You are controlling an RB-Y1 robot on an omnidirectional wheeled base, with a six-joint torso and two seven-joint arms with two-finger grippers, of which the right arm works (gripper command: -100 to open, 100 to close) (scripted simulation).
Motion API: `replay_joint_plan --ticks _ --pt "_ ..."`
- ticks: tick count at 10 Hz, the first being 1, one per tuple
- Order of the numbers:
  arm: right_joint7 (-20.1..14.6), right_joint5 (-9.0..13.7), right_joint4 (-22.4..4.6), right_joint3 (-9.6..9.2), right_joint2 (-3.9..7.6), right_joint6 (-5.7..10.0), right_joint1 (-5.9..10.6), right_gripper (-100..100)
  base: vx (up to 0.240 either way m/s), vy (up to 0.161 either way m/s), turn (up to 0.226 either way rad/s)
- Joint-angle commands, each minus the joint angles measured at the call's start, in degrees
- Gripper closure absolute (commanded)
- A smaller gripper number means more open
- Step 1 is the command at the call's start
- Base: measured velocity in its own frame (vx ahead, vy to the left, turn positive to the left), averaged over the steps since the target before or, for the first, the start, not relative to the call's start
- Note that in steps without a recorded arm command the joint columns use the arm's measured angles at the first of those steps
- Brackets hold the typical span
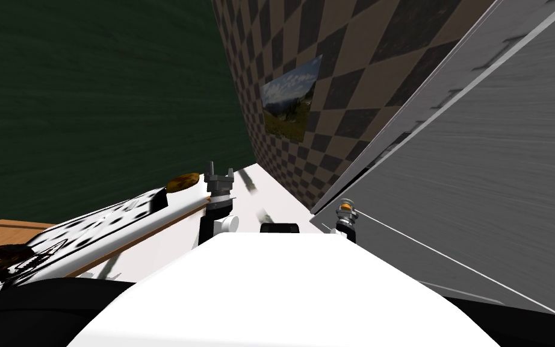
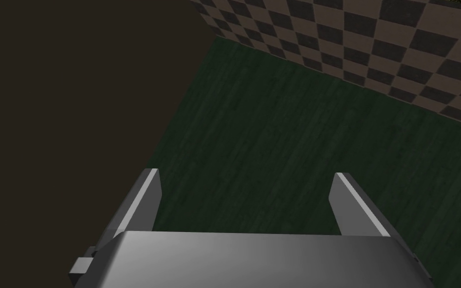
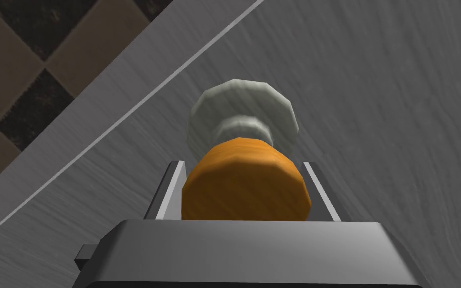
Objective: Pull the door open
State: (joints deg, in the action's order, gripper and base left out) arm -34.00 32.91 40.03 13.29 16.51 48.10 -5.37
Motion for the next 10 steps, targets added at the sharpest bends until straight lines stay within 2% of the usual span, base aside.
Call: replay_joint_plan --ticks 1,2,5,6,10 --pt "-1.6 0.0 0.1 0.00 -0.08 0.04 0.07 100 -0.022 0.001 0.011" --pt "-3.9 0.0 0.1 0.03 -0.15 -0.01 0.15 100 -0.026 0.001 0.024" --pt "-8.2 0.0 0.2 0.09 -0.28 -0.11 0.29 100 -0.034 0.000 0.023" --pt "-8.6 0.0 0.2 0.09 -0.28 -0.11 0.29 100 -0.025 0.001 0.012" --pt "-15.1 0.1 0.3 0.18 -0.47 -0.25 0.51 100 -0.028 0.001 0.020"
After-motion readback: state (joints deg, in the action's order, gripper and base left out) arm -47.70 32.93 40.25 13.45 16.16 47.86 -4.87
